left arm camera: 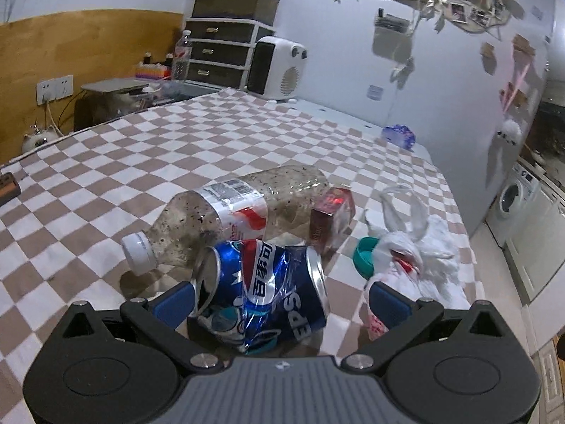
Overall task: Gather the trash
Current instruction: 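Move the left tool to the crushed Pepsi can while the right tool reaches the white bag, then close the left gripper on the Pepsi can while the right gripper grasps the white bag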
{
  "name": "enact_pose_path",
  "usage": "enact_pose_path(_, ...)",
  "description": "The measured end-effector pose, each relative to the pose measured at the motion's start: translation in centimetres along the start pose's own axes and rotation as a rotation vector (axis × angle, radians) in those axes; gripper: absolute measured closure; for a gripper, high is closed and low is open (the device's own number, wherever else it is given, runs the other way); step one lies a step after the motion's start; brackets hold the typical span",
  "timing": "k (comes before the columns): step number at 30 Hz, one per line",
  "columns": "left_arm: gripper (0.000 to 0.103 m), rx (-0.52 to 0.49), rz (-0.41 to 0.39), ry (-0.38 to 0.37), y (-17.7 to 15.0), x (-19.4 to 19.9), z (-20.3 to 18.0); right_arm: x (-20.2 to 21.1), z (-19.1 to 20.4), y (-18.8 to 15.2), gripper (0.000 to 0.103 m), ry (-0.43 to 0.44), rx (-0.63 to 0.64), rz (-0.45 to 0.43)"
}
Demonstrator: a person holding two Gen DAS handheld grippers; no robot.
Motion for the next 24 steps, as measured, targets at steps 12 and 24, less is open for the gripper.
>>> enact_pose_path(12, 0.005, 0.01, -0.057, 0.071, -0.3, -2.1, 0.1, -7.9, 4.5, 0.1, 0.0, 0.15, -0.251, 0.107)
enact_pose_path(24, 0.012, 0.003, -0.076, 0.04, -1.3, -1.1, 1.7, -12.3, 6.4, -3.2, 0.028, 0.215, -0.431, 0.243)
Point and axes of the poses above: each gripper's, at about its wrist camera, not at the fingertips, and x roughly against the way its jaws point, z to its left, y to its top, the point moved 6 cm from there along -x, roughly the way its jaws point, and after that the axes turned 4 degrees about -x, right-handed, at the moved point
